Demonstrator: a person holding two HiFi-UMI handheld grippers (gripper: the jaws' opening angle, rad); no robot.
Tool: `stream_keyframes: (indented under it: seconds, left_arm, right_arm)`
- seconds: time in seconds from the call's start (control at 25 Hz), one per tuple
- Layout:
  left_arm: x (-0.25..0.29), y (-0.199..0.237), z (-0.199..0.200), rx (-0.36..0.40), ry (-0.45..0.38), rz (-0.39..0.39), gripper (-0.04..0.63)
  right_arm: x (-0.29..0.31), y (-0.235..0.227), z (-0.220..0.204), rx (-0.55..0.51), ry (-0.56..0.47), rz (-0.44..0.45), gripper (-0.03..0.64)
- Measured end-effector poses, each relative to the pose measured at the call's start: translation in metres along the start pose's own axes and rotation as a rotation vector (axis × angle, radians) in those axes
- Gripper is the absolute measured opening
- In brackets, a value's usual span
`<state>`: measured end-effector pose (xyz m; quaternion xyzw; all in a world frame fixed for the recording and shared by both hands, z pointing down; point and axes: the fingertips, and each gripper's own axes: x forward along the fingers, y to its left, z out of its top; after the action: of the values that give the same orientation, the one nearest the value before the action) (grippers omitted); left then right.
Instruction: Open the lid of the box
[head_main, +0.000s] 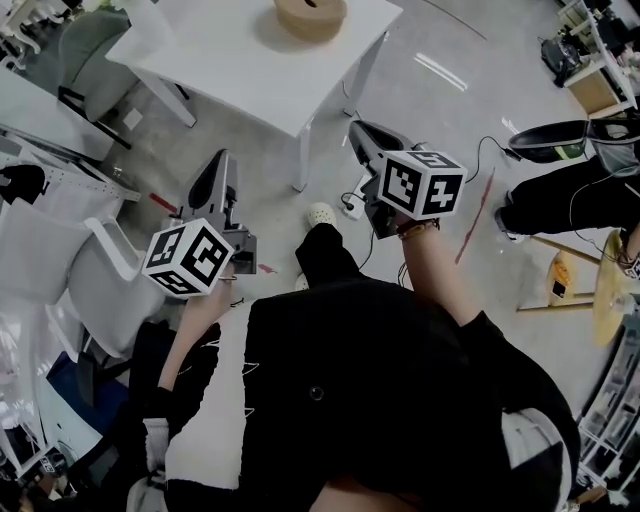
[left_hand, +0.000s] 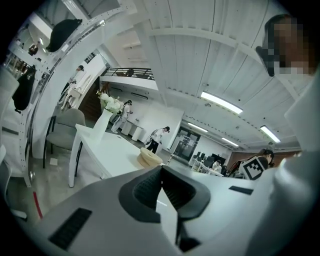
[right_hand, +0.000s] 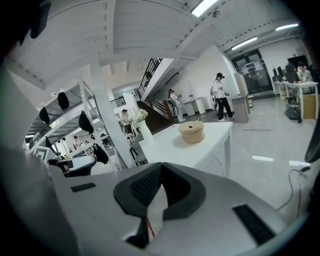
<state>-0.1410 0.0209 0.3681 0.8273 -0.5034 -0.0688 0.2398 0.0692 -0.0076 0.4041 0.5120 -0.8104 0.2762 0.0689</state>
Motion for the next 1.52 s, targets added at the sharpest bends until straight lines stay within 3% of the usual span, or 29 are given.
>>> stream_keyframes:
  seconds: [0.52,0.84,1.08,1.52]
  left_arm:
    - [0.102,0.035,0.036,-0.03,-0.006,0.026,0.011]
    - [0.156,0.054,0.035,-0.05,0.026,0.043,0.011]
    - [0.17,0.078,0.041,-0.021,0.038,0.078,0.009]
    - [0.171,0.116,0.033,-0.064,0.056,0.194,0.011]
  right_arm:
    - [0.099,-0.04,0.055,0.008,0.04,0.049,0.005]
    - [0.148,-0.059,0.089,0.018,0.016,0.126,0.005]
    - [0.185,-0.079,0.096,-0.012,0.035,0.136,0.005]
    - [0.228,-0.122,0.115,-0.033,0.056,0.085,0.005]
